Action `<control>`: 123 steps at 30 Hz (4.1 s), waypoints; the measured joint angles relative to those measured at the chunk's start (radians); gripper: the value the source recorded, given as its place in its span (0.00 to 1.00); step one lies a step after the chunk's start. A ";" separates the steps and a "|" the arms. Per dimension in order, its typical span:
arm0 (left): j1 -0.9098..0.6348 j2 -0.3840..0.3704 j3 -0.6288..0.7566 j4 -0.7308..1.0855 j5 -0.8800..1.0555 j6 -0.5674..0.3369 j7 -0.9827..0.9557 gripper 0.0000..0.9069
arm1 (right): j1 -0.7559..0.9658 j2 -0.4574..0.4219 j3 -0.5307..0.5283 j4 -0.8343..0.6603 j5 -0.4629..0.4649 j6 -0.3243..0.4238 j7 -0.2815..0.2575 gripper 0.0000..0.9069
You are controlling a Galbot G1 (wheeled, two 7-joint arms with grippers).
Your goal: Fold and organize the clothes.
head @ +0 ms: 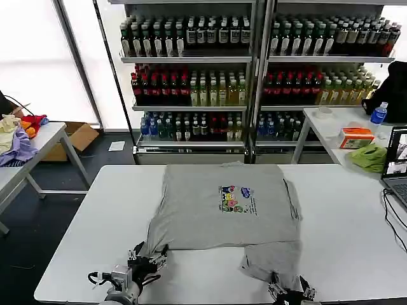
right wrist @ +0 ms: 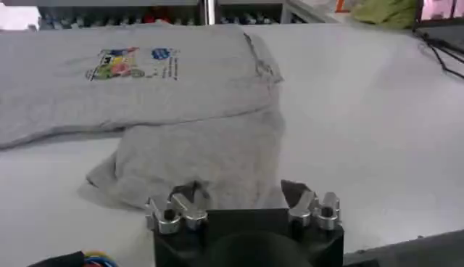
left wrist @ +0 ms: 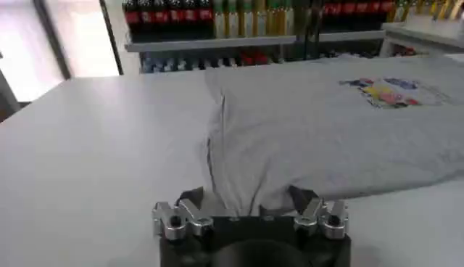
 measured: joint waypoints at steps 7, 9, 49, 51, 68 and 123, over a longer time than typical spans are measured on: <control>0.007 -0.002 0.013 0.003 0.013 0.000 0.005 0.01 | 0.012 0.000 0.004 -0.017 -0.001 0.021 -0.013 0.00; 0.003 -0.005 0.014 0.010 0.018 -0.003 0.004 0.01 | 0.016 0.000 0.007 -0.024 -0.003 0.030 -0.020 0.00; -0.284 -0.084 0.013 0.156 -0.077 -0.239 -0.019 0.00 | 0.485 0.066 0.044 -0.217 -0.108 0.151 -0.182 0.00; -0.311 -0.088 0.020 0.184 -0.085 -0.239 -0.019 0.00 | 0.525 0.070 0.040 -0.256 -0.107 0.147 -0.191 0.00; -0.497 -0.091 0.048 0.420 -0.118 -0.203 -0.023 1.00 | 0.785 0.082 -0.016 -0.543 -0.048 0.052 -0.218 1.00; -0.412 -0.069 0.040 0.325 -0.048 -0.091 -0.071 1.00 | 0.646 0.009 0.035 -0.428 0.123 -0.040 0.001 1.00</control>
